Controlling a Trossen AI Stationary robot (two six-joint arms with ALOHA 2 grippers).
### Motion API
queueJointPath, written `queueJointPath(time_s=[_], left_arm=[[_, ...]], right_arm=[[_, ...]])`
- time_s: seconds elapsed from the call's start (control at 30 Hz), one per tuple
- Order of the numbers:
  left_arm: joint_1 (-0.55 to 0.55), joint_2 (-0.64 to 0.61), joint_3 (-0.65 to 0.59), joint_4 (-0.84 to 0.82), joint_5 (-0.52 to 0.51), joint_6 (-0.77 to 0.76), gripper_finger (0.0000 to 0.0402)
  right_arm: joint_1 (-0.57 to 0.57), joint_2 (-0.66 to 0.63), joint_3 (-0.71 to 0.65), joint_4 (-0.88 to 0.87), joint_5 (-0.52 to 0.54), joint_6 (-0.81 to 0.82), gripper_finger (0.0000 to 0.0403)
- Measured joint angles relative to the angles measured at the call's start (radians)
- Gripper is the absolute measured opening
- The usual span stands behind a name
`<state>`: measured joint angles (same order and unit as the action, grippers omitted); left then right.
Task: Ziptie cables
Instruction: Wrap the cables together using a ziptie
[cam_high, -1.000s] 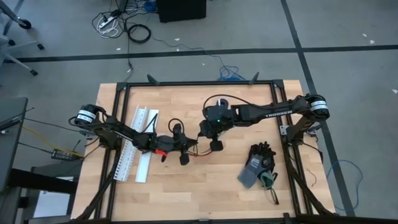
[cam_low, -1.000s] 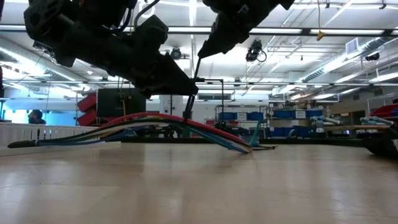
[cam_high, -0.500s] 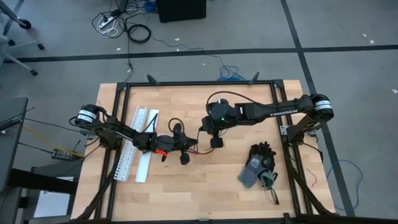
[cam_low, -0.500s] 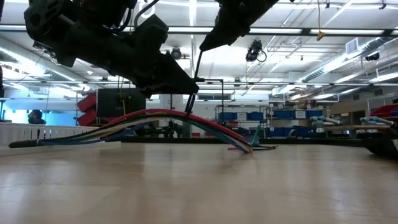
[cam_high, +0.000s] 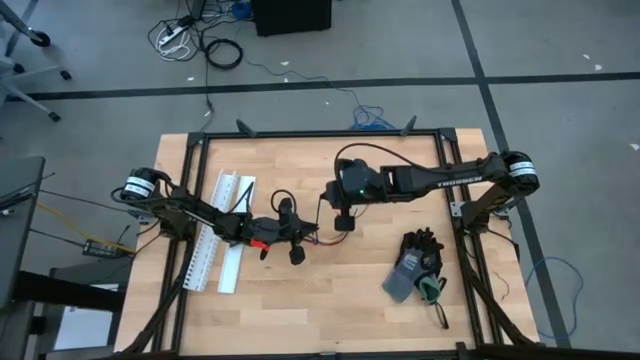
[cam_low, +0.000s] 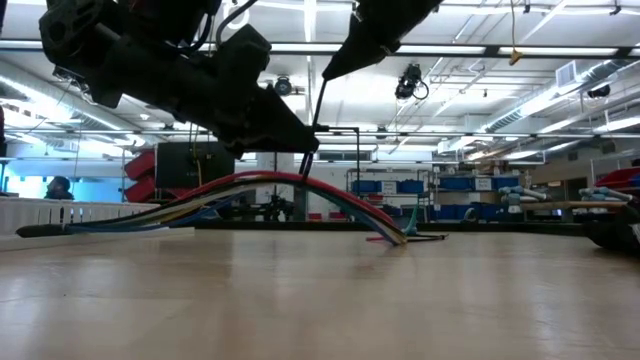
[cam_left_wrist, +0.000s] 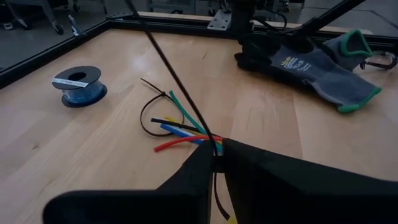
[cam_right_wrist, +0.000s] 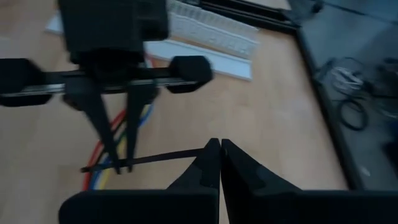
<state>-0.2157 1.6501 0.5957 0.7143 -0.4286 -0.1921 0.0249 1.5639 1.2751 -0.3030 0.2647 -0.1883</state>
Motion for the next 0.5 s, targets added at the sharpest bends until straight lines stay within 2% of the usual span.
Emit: queueJointPath(time_s=[0.23,0.4,0.5], left_arm=[[0.0,0.0,0.0,-0.003,0.0,0.0,0.0021],[0.0,0.0,0.0,-0.002,-0.001,-0.002,0.0021],[0.0,0.0,0.0,-0.002,0.0,-0.003,0.0021]], right_arm=[[0.025,0.0,0.0,0.024,0.17,-0.005,0.0],[0.04,0.0,0.0,0.025,0.35,-0.01,0.0],[0.04,0.0,0.0,0.025,0.415,-0.028,0.0]])
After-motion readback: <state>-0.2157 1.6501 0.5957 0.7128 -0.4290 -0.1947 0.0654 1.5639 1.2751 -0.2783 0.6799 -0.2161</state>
